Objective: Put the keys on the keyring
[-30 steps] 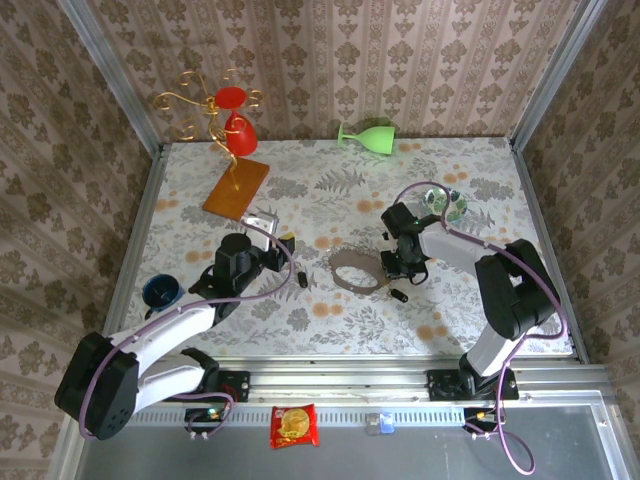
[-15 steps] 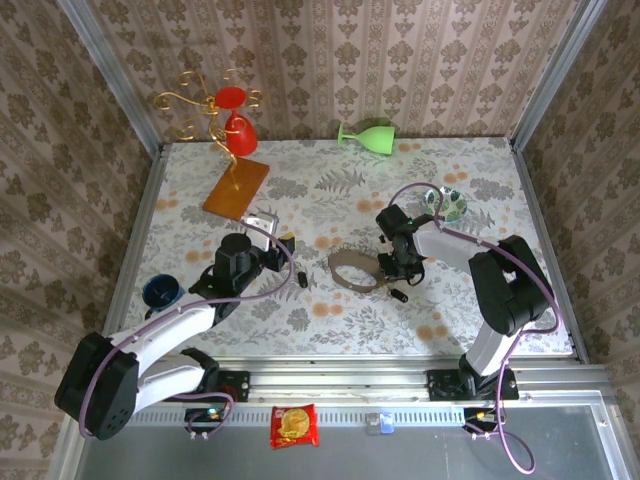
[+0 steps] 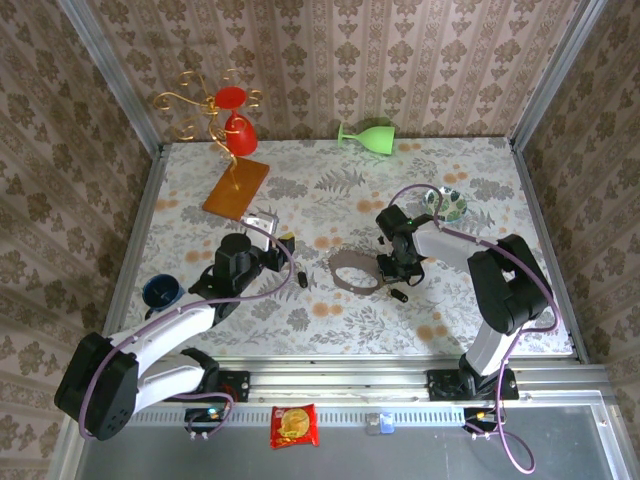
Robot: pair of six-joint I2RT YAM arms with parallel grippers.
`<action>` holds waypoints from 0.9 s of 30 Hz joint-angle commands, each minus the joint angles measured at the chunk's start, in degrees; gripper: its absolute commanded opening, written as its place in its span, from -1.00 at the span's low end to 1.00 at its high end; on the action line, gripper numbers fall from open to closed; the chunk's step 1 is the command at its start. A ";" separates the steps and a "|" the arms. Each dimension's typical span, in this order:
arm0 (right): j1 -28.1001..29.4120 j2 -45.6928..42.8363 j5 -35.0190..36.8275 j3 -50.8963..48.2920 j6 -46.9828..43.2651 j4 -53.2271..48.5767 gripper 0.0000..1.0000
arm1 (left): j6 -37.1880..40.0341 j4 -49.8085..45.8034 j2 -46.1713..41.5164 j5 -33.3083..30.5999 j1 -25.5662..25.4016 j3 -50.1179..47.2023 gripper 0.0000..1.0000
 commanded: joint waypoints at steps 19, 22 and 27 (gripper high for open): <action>2.78 -13.73 1.91 1.86 -8.89 4.00 -1.00 | 3.85 -2.31 -2.47 -0.78 0.42 1.33 0.15; 3.41 -18.01 1.92 1.07 -12.93 7.36 -1.00 | 5.30 -3.07 -2.91 -0.54 0.49 2.05 0.15; 3.61 -23.15 -1.29 1.37 -19.20 13.74 -1.00 | 8.45 -4.35 -3.61 0.64 0.60 3.62 0.15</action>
